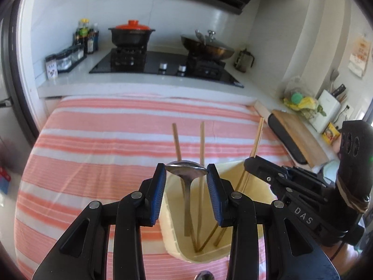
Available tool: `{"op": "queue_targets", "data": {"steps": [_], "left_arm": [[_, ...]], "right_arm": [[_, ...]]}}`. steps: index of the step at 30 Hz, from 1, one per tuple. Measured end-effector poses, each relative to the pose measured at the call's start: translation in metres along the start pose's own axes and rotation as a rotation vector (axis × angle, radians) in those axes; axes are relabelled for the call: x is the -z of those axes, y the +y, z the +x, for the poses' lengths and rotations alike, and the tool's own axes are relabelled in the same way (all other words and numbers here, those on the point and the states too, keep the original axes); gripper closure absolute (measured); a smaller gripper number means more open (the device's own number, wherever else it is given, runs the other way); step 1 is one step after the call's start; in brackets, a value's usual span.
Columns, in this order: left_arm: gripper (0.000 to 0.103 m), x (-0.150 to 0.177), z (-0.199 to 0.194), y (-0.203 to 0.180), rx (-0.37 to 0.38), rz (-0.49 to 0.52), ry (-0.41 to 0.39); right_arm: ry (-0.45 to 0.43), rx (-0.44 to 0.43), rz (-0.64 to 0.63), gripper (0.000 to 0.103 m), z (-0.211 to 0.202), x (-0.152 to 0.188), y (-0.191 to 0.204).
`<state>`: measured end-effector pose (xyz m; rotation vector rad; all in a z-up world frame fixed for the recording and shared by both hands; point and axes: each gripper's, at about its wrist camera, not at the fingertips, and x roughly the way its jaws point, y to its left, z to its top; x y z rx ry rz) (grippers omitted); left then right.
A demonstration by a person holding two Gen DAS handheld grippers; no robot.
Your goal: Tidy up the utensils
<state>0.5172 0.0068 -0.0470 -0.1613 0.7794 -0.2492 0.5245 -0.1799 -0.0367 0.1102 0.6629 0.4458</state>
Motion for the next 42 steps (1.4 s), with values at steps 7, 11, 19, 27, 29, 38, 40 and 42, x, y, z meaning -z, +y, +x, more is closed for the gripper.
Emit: {"op": "queue_targets", "data": {"steps": [7, 11, 19, 27, 29, 38, 40, 42], "left_arm": [[0.027, 0.023, -0.033, 0.003, 0.001, 0.013, 0.043], [0.015, 0.057, -0.075, 0.005, -0.035, 0.099, 0.097], [0.009, 0.188, -0.116, 0.010, -0.068, 0.116, 0.241], [0.009, 0.272, -0.124, -0.017, -0.071, 0.015, 0.180], [0.009, 0.279, -0.125, -0.024, -0.060, 0.016, 0.167], [0.009, 0.298, -0.121, -0.037, -0.079, 0.017, 0.157], [0.009, 0.300, -0.122, -0.036, -0.082, 0.010, 0.154], [0.009, 0.300, -0.123, -0.036, -0.091, 0.010, 0.149]], "right_arm": [[0.034, 0.032, 0.050, 0.066, -0.027, 0.007, -0.013], [0.030, 0.061, -0.018, 0.056, -0.082, 0.018, -0.007], [0.177, 0.188, -0.151, 0.049, -0.158, 0.149, 0.000], [0.159, 0.301, -0.089, 0.049, -0.197, 0.275, 0.011], [0.128, 0.318, -0.062, 0.049, -0.204, 0.291, 0.014], [0.095, 0.327, 0.030, 0.049, -0.209, 0.311, 0.011], [0.092, 0.317, 0.047, 0.049, -0.210, 0.312, 0.010], [0.090, 0.307, 0.051, 0.049, -0.210, 0.314, 0.012]]}}
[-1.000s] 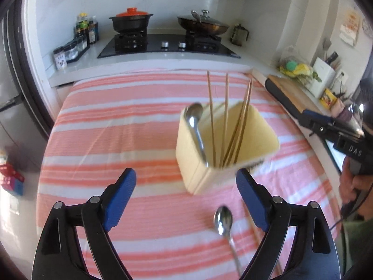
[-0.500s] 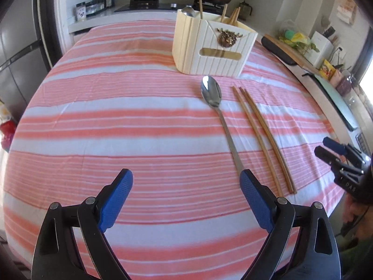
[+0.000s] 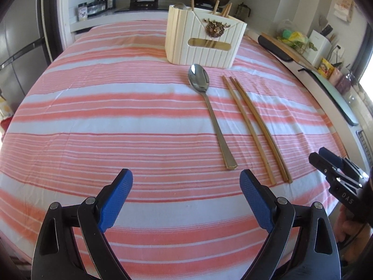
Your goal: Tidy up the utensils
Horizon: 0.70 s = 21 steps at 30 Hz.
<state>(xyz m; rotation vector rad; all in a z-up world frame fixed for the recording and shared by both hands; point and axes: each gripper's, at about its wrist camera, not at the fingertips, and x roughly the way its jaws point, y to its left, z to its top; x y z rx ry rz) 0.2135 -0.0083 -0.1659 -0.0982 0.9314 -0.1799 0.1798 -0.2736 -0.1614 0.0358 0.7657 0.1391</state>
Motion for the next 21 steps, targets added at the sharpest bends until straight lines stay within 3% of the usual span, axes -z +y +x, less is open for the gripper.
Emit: {"op": "queue_targets", "data": {"steps": [18, 21], "left_arm": [[0.009, 0.002, 0.007, 0.006, -0.048, 0.000, 0.002], [0.009, 0.004, 0.009, 0.006, -0.033, -0.013, 0.013]], "right_arm": [[0.054, -0.043, 0.014, 0.049, 0.015, -0.008, 0.009], [0.082, -0.081, 0.053, 0.058, 0.025, -0.022, 0.007]]}}
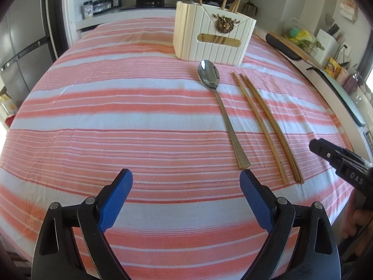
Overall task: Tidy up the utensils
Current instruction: 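Grasp the second metal spoon with the left tool while the right tool grasps a chopstick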
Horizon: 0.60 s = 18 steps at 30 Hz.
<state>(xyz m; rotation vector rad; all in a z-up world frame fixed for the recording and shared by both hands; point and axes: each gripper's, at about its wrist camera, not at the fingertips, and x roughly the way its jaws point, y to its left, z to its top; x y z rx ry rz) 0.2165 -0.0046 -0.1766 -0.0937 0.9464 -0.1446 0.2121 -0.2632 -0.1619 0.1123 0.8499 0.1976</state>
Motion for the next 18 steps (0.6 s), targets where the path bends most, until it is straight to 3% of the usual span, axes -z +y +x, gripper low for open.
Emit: {"op": "queue_targets", "data": {"steps": [2, 6, 15, 18], "left_arm": [[0.009, -0.001, 0.002, -0.003, 0.007, 0.006, 0.005], [0.009, -0.010, 0.003, -0.010, 0.003, 0.035, -0.009], [0.009, -0.036, 0.022, -0.020, 0.003, 0.074, -0.008], [0.009, -0.039, 0.032, -0.026, 0.000, 0.090, 0.006]], "right_arm": [[0.031, -0.028, 0.005, 0.069, 0.009, -0.009, 0.002], [0.080, -0.065, -0.030, 0.082, 0.029, -0.024, 0.013], [0.171, -0.060, -0.114, 0.087, 0.058, -0.037, 0.031], [0.195, -0.066, -0.076, 0.088, 0.060, -0.040, 0.025]]}}
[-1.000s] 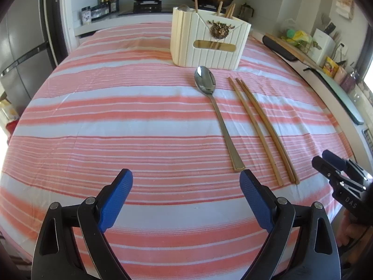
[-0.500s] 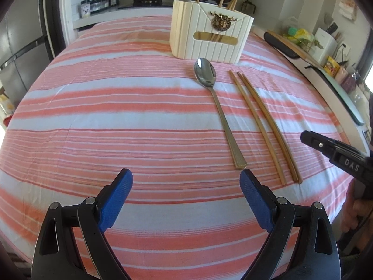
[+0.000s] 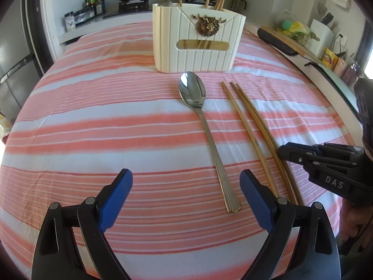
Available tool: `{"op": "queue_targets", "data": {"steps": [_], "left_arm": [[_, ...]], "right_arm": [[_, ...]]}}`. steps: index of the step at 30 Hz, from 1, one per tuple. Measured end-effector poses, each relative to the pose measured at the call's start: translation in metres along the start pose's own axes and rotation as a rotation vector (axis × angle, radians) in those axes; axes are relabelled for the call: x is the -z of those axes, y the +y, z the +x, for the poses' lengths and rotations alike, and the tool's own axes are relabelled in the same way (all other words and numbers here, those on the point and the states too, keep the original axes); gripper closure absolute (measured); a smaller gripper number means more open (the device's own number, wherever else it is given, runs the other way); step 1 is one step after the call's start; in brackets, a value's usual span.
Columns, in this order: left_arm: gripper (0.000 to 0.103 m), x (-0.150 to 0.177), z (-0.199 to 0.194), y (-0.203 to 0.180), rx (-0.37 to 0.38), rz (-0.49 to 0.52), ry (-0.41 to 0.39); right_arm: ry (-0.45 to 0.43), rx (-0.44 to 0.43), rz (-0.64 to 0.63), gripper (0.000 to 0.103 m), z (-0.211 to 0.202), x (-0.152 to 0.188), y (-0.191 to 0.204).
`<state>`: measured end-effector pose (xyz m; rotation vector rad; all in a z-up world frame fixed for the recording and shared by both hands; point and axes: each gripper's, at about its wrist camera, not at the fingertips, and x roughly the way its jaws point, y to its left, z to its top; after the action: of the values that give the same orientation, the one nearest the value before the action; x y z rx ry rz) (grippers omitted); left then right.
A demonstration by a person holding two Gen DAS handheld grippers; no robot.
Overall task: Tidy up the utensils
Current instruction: 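Grasp the second metal spoon with the left tool while the right tool grasps a chopstick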
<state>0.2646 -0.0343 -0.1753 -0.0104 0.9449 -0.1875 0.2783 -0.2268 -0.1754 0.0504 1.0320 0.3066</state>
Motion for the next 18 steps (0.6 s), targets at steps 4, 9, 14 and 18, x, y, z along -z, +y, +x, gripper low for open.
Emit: {"op": "queue_targets", "data": {"steps": [4, 9, 14, 18], "left_arm": [[0.009, -0.008, 0.014, -0.007, -0.013, 0.019, 0.013], [0.019, -0.019, 0.032, -0.013, -0.071, 0.037, 0.023], [0.078, -0.015, 0.031, -0.022, -0.038, 0.084, 0.009], [0.097, -0.008, 0.027, -0.027, -0.055, 0.109, -0.006]], "right_arm": [[0.020, 0.058, -0.104, 0.088, 0.004, 0.000, 0.014], [-0.014, 0.141, -0.145, 0.092, 0.007, 0.000, 0.021], [-0.068, 0.171, -0.135, 0.092, 0.002, 0.009, 0.022], [-0.090, 0.181, -0.117, 0.096, -0.002, 0.014, 0.019]]}}
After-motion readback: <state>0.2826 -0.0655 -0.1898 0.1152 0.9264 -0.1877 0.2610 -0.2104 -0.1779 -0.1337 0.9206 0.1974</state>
